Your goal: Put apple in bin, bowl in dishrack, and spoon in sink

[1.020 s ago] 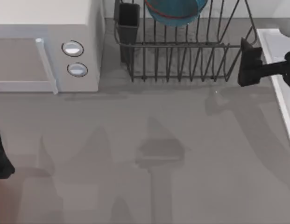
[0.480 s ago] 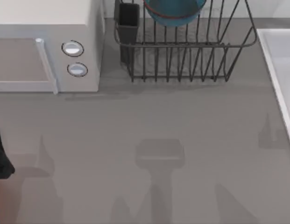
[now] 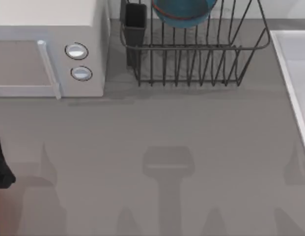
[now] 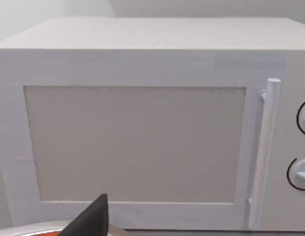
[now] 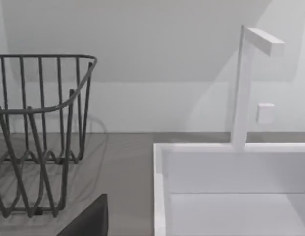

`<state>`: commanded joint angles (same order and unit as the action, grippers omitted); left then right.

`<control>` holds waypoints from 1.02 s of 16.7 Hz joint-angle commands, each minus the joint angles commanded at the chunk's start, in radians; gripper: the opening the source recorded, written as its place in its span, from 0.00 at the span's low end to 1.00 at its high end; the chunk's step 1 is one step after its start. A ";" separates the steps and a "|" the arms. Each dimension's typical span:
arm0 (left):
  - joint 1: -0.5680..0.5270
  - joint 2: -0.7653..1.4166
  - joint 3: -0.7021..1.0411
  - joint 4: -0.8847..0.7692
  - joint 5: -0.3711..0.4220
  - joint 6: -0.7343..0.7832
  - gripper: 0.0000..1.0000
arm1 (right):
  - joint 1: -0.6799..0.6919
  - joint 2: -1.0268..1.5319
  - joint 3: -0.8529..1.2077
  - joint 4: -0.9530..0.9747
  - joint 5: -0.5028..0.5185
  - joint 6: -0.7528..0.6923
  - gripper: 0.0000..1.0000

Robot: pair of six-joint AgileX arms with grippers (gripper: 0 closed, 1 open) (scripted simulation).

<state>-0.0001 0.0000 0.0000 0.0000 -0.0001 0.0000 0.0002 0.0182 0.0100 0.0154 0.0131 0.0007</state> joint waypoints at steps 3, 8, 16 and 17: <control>0.000 0.000 0.000 0.000 0.000 0.000 1.00 | 0.000 -0.018 -0.010 -0.015 -0.013 -0.001 1.00; 0.000 0.000 0.000 0.000 0.000 0.000 1.00 | -0.003 -0.002 0.004 -0.026 -0.012 0.007 1.00; 0.000 0.000 0.000 0.000 0.000 0.000 1.00 | -0.133 0.457 0.322 -0.390 -0.007 0.205 1.00; 0.000 0.000 0.000 0.000 0.000 0.000 1.00 | -0.155 0.551 0.376 -0.456 -0.004 0.238 1.00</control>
<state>-0.0001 0.0000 0.0000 0.0000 -0.0001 0.0000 -0.1551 0.5691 0.3857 -0.4406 0.0090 0.2386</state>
